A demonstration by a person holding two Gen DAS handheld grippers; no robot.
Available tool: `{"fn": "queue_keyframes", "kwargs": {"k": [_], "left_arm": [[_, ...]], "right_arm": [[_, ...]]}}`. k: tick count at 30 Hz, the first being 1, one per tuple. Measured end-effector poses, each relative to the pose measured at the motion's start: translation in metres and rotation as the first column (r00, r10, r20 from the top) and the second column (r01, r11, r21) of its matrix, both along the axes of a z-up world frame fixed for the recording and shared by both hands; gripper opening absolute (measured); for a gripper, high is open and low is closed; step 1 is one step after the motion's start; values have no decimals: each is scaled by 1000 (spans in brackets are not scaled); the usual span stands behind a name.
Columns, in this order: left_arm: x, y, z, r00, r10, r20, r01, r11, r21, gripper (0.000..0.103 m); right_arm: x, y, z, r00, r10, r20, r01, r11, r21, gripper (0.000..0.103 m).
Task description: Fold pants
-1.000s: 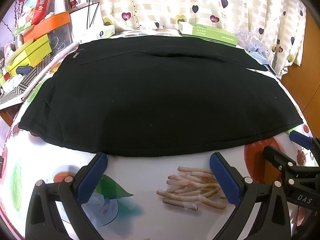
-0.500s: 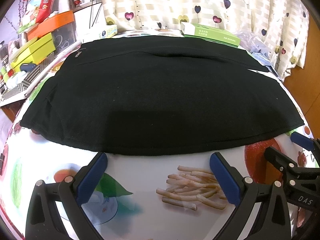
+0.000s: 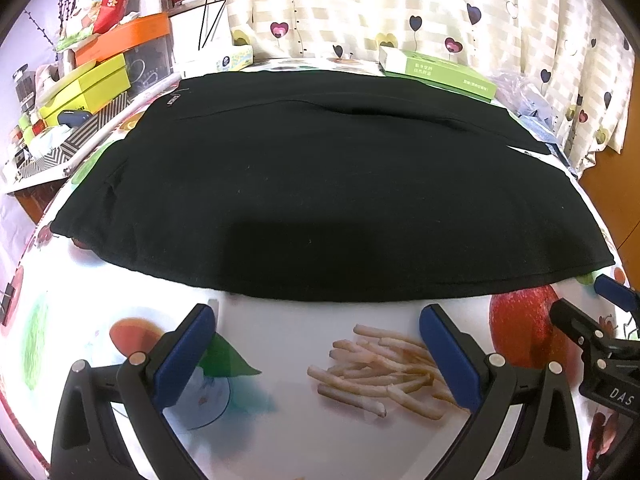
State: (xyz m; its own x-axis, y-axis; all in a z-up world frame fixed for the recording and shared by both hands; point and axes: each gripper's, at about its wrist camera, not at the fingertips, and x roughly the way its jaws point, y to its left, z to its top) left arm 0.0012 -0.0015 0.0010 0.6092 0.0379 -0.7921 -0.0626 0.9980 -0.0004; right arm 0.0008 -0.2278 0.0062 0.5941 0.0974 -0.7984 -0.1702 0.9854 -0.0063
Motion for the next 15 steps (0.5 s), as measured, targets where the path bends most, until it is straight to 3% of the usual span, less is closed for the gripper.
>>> {"fn": "queue_keyframes", "kwargs": {"k": [15], "left_arm": [[-18, -9, -1, 999, 16, 29, -16, 1000, 6, 103]], "right_arm": [[-8, -6, 0, 1000, -18, 6, 18, 1000, 0, 94]]}}
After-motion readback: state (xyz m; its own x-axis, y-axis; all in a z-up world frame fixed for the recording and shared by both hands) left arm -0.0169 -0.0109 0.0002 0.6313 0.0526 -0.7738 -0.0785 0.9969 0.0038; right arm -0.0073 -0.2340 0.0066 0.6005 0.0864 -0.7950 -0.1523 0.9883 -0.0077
